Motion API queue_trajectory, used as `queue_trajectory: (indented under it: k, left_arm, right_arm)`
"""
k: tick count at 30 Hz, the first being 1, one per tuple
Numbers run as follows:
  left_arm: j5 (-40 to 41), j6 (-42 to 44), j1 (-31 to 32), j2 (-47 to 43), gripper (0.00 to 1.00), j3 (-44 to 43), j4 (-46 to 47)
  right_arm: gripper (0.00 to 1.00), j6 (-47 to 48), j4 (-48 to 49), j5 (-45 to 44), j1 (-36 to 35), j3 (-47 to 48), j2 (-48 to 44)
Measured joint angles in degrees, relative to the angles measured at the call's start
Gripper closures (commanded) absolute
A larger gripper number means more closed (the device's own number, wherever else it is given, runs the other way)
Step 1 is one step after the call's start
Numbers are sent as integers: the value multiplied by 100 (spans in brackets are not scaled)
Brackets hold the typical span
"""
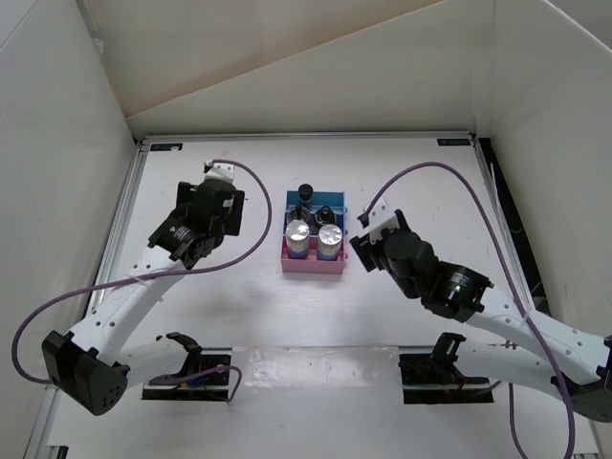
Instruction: Organize the condiment bottles
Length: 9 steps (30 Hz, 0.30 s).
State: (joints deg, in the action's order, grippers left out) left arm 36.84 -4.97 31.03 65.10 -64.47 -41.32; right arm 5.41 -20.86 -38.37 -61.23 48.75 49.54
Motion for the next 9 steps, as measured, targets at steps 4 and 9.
queue_trajectory:
  k: [4, 9]
  left_arm:
    - [-282, -20, -306, -278, 0, 507, 103]
    - [-544, 7, -479, -393, 0, 673, 470]
  right_arm:
    - [27, -17, -7, 308, 955, 0, -114]
    - [27, -254, 4, 1045, 2232, -17, -337]
